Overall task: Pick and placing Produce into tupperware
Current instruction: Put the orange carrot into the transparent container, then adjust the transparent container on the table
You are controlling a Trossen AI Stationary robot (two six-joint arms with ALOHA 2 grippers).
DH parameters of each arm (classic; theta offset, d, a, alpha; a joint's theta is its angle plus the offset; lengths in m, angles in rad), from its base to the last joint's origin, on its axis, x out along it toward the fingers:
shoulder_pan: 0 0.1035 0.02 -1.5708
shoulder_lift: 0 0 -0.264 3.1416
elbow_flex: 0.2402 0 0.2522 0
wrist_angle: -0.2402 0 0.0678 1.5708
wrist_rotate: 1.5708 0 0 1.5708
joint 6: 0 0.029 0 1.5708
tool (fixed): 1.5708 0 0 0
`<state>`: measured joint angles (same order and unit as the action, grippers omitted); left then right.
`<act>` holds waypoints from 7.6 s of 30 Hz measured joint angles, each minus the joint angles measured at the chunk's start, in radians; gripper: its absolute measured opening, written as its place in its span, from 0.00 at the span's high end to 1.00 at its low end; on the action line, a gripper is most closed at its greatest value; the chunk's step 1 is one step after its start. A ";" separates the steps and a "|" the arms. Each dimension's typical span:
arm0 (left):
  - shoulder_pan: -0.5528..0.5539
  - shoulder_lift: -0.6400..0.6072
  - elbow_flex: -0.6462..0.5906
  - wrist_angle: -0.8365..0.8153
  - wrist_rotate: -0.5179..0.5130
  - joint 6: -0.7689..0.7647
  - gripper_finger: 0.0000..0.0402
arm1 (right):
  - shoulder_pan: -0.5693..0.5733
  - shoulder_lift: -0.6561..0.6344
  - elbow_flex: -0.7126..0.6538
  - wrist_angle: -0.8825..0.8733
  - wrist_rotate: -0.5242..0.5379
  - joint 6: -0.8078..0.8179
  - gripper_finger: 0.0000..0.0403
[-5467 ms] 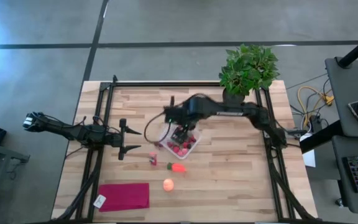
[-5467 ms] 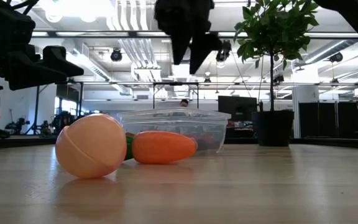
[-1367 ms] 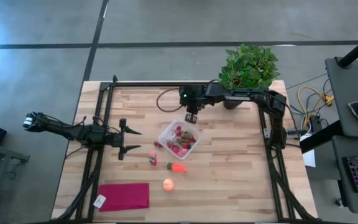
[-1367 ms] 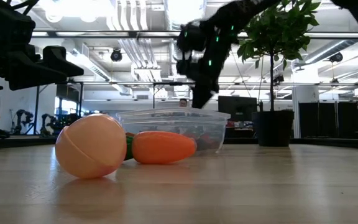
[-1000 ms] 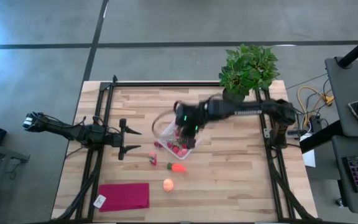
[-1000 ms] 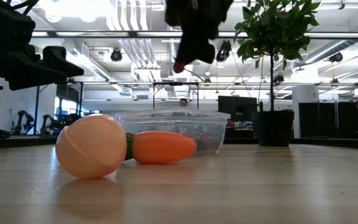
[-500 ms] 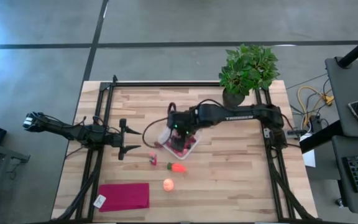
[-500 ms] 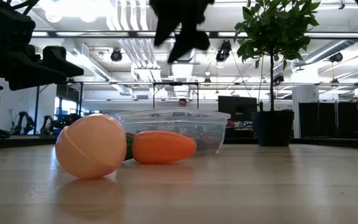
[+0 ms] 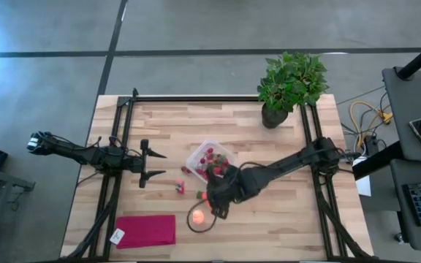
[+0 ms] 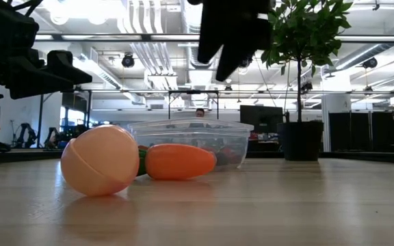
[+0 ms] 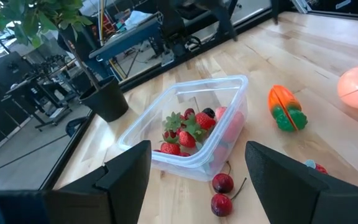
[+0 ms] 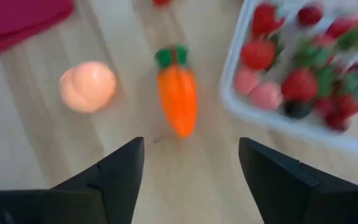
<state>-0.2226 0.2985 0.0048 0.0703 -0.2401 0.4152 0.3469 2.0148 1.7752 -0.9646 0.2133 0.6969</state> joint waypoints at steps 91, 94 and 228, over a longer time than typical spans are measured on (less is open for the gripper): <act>0.000 0.010 0.000 0.393 0.086 -1.115 0.39 | -0.049 0.178 -0.174 0.534 -0.107 -0.173 0.41; 0.000 0.010 0.000 0.393 0.086 -1.115 0.39 | -0.049 0.176 -0.147 0.485 -0.108 -0.173 0.41; -0.001 0.178 0.000 0.200 0.153 -1.010 0.39 | -0.476 0.489 0.543 0.064 -0.297 -0.508 0.87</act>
<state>-0.2234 0.4769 0.0048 0.2699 -0.0873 -0.5949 -0.1289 2.5034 2.3184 -0.9008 -0.0834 0.1893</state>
